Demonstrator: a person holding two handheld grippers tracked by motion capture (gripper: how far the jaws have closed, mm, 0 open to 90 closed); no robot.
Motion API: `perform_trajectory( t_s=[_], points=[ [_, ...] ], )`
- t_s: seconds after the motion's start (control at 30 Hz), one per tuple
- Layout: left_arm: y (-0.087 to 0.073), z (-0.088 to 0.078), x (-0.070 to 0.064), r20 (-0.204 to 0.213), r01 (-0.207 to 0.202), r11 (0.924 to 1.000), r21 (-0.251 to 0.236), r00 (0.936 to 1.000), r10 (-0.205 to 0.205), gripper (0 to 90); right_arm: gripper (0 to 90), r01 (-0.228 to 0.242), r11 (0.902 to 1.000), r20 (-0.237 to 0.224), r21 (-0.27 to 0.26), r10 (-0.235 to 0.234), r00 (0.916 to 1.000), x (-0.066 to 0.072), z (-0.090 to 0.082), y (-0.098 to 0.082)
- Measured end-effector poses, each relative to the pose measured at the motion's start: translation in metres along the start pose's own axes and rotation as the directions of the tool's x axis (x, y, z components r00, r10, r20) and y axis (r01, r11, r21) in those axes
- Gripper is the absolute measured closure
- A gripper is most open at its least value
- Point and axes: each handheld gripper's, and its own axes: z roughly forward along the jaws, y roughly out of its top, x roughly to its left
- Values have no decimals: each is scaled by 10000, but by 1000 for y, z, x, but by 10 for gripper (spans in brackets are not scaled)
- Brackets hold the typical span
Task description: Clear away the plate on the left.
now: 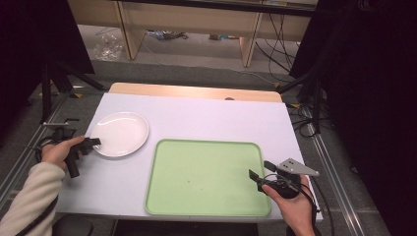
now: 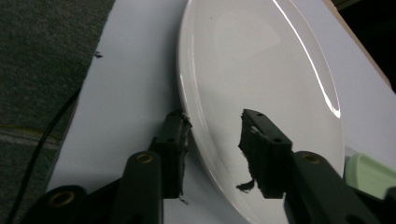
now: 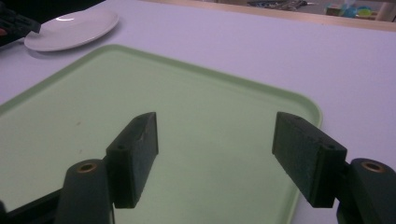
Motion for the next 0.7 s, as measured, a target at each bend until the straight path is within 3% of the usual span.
perform_trajectory(
  t_s=[0.03,0.07,0.13,0.17,0.37,0.47,0.53,0.6,0.63,0.7],
  points=[
    [0,0,2,-82,128,9999,54,9999,-127,679,321,95,9996,109,266,-98,9999,0,-2,1],
    [0,0,3,-28,235,9997,91,9997,-234,697,321,5,10000,66,19,-5,10000,0,0,0],
    [0,0,4,-24,386,9992,50,9993,-386,741,321,83,9999,127,107,-84,9999,-1,-2,1],
    [0,0,6,64,577,9983,42,9983,-577,748,323,56,9999,120,-129,-54,9999,-2,0,0],
    [0,0,10,387,868,9962,52,9955,-870,772,324,-37,10000,83,3,37,10000,-2,-1,0],
    [-1,-1,11,626,826,9964,192,9945,-837,790,324,-40,10000,80,-11,40,10000,-2,-1,0],
    [0,-6,11,1559,909,9957,-176,9839,-871,818,323,70,9998,104,-160,-69,9999,-3,-1,0],
    [1,-11,6,2008,980,9940,-496,9758,-862,857,324,5,9998,159,203,-8,9999,-3,-4,1],
    [1,-11,6,2008,980,9940,-496,9758,-862,865,324,2,9998,156,202,-6,9999,-2,-4,2],
    [1,-16,-3,1946,438,9966,-704,9804,-294,870,326,118,9998,180,140,-121,9998,-3,-4,1]
  ],
)
